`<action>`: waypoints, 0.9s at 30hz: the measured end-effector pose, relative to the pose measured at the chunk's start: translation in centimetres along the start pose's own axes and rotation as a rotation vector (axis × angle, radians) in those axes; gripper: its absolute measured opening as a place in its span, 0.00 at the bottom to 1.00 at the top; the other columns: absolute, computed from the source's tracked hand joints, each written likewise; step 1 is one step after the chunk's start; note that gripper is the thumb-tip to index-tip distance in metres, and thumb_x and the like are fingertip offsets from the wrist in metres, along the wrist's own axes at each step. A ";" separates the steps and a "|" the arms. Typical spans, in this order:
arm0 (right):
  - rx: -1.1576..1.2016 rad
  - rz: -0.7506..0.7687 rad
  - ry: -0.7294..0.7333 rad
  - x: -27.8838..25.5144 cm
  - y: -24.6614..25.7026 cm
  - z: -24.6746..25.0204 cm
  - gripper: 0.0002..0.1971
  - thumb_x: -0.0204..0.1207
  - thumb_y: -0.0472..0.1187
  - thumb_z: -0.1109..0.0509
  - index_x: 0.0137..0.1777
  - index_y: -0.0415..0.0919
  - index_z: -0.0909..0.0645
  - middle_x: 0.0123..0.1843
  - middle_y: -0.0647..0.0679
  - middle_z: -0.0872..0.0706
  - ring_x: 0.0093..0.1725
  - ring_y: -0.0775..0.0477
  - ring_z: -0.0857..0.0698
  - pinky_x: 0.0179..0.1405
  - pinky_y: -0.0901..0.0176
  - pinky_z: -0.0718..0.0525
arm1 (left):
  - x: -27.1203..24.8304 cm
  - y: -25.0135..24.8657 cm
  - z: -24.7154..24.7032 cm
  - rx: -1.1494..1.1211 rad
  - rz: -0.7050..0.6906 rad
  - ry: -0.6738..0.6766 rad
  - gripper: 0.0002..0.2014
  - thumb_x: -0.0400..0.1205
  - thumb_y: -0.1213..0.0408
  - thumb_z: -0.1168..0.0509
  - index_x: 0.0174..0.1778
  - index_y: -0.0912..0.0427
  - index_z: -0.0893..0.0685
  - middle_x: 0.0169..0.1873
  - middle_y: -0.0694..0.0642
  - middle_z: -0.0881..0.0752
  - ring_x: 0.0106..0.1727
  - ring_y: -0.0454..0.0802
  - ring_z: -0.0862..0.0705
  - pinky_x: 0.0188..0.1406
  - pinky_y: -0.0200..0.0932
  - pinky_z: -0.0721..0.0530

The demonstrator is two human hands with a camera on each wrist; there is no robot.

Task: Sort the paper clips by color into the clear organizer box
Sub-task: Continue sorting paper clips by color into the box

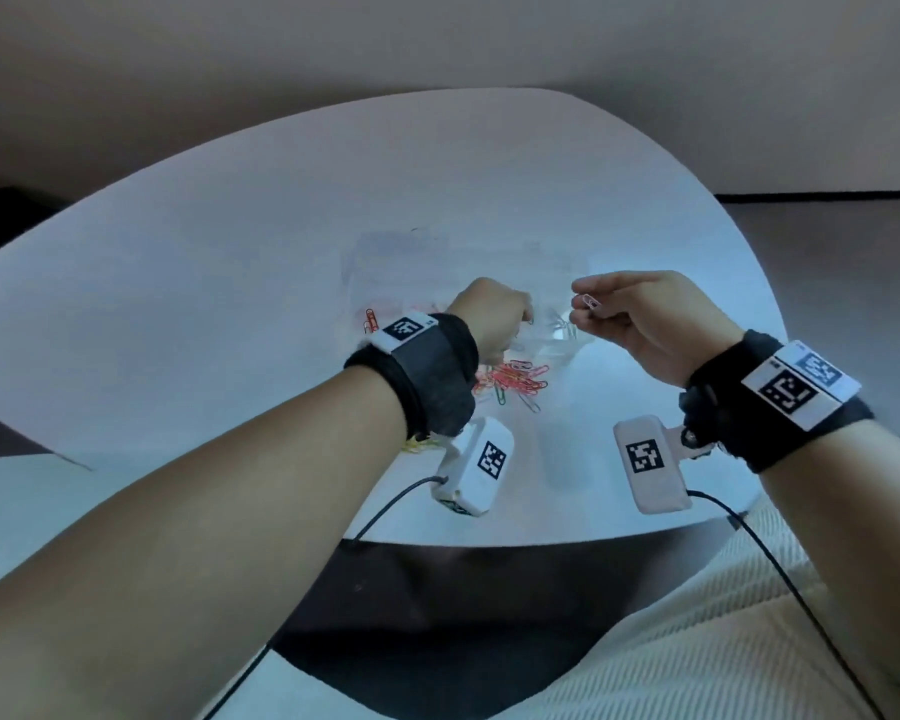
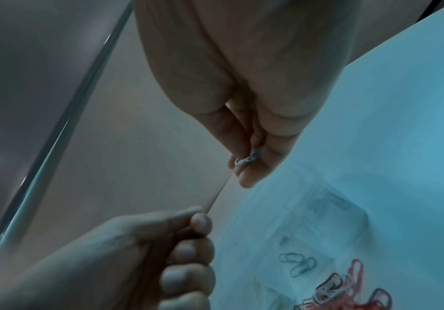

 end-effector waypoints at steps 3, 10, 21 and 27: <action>0.009 -0.055 -0.038 0.9 -0.2 0.1 0.12 0.80 0.28 0.35 0.61 0.29 0.18 0.53 0.37 0.17 0.51 0.43 0.15 0.57 0.59 0.15 | 1.1 -0.9 -0.7 -0.028 0.026 -0.035 0.04 0.80 0.70 0.41 0.39 0.63 0.25 0.27 0.56 0.33 0.26 0.52 0.37 0.28 0.40 0.38; 0.012 -0.068 -0.057 1.7 0.3 0.2 0.22 0.82 0.43 0.33 0.73 0.35 0.26 0.75 0.35 0.24 0.75 0.39 0.24 0.71 0.55 0.25 | 3.0 -1.8 -3.2 -0.201 0.012 -0.087 0.08 0.83 0.65 0.40 0.50 0.67 0.22 0.31 0.58 0.24 0.35 0.55 0.23 0.42 0.48 0.18; 0.022 0.036 -0.084 1.6 1.0 1.0 0.07 0.81 0.45 0.33 0.56 0.46 0.19 0.63 0.45 0.16 0.63 0.49 0.17 0.62 0.59 0.21 | 4.2 -1.5 -5.4 -0.239 -0.108 0.060 0.21 0.87 0.58 0.45 0.75 0.63 0.28 0.73 0.62 0.25 0.75 0.58 0.29 0.77 0.51 0.33; -0.293 0.134 0.027 0.5 1.7 0.1 0.10 0.77 0.31 0.37 0.41 0.40 0.15 0.39 0.44 0.11 0.36 0.45 0.12 0.42 0.55 0.13 | 1.3 -1.4 -1.9 -0.006 -0.318 -0.066 0.09 0.83 0.69 0.43 0.47 0.60 0.16 0.35 0.55 0.14 0.35 0.50 0.17 0.38 0.43 0.17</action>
Point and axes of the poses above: each hand's wrist, its own x-axis towards the middle knuckle, its own z-axis out of the back of the hand, y = z × x, the point moved 3 cm from there along x, towards the middle knuckle
